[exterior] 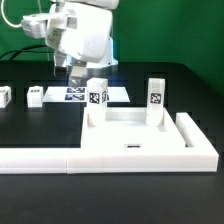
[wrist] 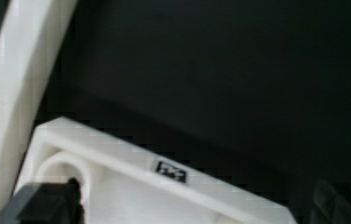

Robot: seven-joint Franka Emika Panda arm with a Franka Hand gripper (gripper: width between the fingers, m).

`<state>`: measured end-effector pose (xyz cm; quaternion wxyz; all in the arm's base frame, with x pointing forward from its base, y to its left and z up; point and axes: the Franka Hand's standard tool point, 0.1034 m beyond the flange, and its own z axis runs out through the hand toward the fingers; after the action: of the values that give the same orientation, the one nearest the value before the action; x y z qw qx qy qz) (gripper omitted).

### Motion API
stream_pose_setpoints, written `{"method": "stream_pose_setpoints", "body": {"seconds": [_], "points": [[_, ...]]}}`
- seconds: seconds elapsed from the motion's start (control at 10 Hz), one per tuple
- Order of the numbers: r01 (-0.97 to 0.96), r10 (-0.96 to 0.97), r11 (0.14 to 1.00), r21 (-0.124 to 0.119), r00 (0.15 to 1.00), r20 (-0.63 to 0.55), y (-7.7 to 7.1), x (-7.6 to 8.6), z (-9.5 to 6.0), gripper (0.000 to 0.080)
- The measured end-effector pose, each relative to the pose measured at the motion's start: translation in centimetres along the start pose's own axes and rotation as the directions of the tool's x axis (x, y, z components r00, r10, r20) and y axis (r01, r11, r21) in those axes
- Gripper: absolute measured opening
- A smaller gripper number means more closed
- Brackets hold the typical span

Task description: Assemble square table

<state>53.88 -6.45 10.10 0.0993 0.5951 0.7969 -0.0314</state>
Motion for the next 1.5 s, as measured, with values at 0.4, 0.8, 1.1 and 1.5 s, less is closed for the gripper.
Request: {"method": "stream_pose_setpoints", "body": {"seconds": [0.4,0.8,1.1,1.5], "points": [[-0.253,0.253,0.967,0.021,0.967,0.001,-2.1,-2.4,0.6,0.0649],[-0.474,0.475,0.879,0.044,0.88,-0.018,-2.3,-2.3,0.8,0.0649],[-0.637,0.639,0.769,0.054,0.769,-0.019,-2.3,-2.1,0.8,0.0649],[-0.849,0.853,0.521,0.089,0.523,-0.003,-4.5,-2.7,1.6,0.0649]]}}
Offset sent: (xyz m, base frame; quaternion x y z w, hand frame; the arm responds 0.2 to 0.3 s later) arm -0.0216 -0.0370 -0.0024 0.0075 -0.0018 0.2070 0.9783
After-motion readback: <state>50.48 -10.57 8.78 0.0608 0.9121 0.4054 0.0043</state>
